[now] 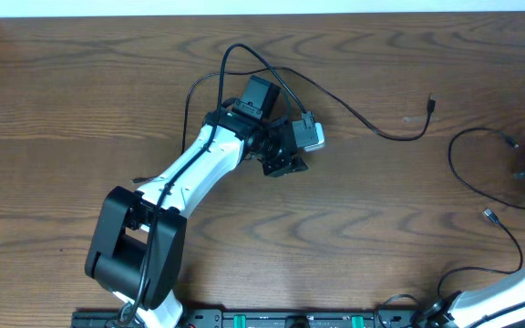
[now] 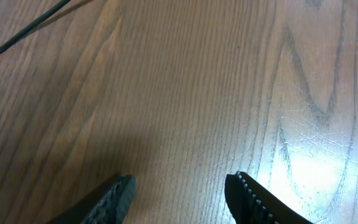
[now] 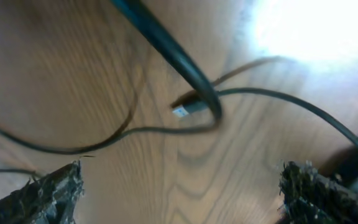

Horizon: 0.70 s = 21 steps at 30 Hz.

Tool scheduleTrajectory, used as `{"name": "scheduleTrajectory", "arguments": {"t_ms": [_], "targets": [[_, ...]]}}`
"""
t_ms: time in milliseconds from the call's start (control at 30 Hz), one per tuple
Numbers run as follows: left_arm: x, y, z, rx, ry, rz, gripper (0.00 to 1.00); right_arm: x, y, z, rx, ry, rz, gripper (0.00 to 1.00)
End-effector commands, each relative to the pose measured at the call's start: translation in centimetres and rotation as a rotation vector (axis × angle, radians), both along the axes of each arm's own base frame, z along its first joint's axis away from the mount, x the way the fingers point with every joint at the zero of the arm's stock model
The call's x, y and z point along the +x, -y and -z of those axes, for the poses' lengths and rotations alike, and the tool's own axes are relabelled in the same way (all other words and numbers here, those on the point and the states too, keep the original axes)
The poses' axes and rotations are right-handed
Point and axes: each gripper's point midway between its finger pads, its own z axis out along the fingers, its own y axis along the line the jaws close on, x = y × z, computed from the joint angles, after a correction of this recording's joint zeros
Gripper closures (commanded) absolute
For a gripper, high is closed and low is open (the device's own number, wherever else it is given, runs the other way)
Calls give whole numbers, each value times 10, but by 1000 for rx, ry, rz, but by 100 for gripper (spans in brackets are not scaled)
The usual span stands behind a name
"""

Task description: Untangle cables

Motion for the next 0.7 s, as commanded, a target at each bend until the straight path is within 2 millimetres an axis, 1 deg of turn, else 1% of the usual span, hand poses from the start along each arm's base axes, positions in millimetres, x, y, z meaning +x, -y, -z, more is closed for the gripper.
{"name": "scheduleTrajectory", "arguments": {"t_ms": [0, 100, 167, 367, 533, 667], "targets": [[0, 0, 2, 7, -4, -1, 47, -2, -17, 20, -10, -27, -30, 1], [0, 1, 2, 6, -3, -1, 47, 0, -32, 40, -7, -30, -72, 1], [0, 1, 2, 6, -3, -1, 47, 2, -41, 47, -7, -32, -101, 1], [0, 0, 2, 7, -4, -1, 47, 12, -61, 48, -6, -38, -161, 1], [0, 0, 2, 7, -4, -1, 47, 23, -61, 51, -46, -23, -174, 1], [0, 0, 2, 7, -4, -1, 47, 26, -70, 50, -23, -14, -187, 1]]}}
